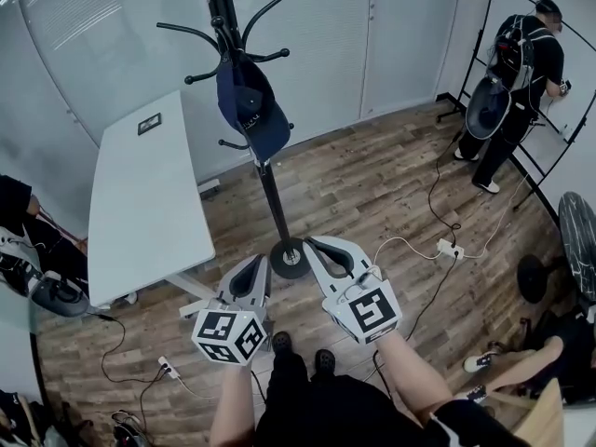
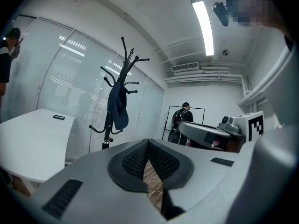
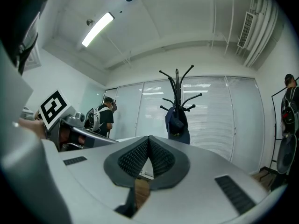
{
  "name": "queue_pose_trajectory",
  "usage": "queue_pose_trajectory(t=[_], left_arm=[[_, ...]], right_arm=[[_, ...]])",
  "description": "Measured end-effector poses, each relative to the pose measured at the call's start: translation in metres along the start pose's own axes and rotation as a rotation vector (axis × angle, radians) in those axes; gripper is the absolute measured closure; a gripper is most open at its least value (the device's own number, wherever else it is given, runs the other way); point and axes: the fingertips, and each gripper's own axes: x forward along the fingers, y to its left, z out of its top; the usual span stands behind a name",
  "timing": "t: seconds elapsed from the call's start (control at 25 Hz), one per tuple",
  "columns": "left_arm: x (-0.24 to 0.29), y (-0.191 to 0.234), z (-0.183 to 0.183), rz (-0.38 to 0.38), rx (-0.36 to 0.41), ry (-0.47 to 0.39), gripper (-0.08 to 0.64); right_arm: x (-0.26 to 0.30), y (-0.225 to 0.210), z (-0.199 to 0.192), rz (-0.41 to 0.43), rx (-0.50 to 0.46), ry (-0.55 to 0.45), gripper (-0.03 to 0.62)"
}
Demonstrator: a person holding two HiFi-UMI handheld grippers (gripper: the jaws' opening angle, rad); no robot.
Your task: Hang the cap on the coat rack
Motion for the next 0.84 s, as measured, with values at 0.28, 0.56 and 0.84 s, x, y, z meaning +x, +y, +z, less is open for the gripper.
queue_pose_trajectory(t=[0.28,0.56,0.84], left_arm=[[0.0034,-0.0065,0.0038,-0.018,0.017,-0.003,0.545],[0.0029,-0.0068,0.0053,-0.018,0.023,-0.005,0.545],[0.0019,-0.0018,0.0030,-0.011,0.017,-0.001,0.545]], right_arm=[[-0.0014,-0.0003,-0.0022,0.002,-0.004,0.014,0.563],[0.0004,0.0019,-0.0012,0.010,-0.011,0.009,0.563],[0.0039,-0.0006,-0.0044,0.000,-0.008,0.017,0.563]])
